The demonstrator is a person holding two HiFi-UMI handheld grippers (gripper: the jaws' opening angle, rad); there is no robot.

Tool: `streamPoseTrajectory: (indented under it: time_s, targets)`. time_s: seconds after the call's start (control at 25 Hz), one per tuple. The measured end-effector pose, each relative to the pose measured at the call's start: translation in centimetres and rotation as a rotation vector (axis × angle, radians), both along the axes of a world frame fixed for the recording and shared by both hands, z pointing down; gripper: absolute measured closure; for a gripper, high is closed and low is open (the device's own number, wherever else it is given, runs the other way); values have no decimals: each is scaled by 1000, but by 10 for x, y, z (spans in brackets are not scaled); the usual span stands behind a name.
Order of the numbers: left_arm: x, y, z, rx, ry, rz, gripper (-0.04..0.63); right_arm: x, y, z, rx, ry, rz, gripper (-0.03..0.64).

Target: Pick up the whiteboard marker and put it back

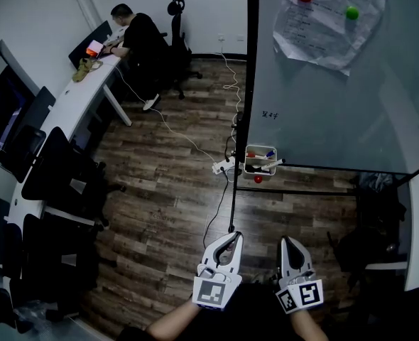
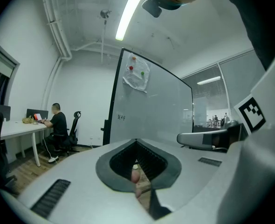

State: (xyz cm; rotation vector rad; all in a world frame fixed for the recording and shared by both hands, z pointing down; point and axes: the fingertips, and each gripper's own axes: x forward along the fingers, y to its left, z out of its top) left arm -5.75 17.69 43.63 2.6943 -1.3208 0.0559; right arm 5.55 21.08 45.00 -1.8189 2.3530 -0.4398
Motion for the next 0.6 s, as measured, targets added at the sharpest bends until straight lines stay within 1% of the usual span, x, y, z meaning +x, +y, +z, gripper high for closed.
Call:
streamPoseTrajectory:
  time_s: [0.24,0.6]
  targets:
    - [-15,-9,-1,6,3,22,588,-15,-8,1,-2,7,21,604]
    - [-40,-19,0,-3,20,81,588,-36,-18,0,-2,35,93,604]
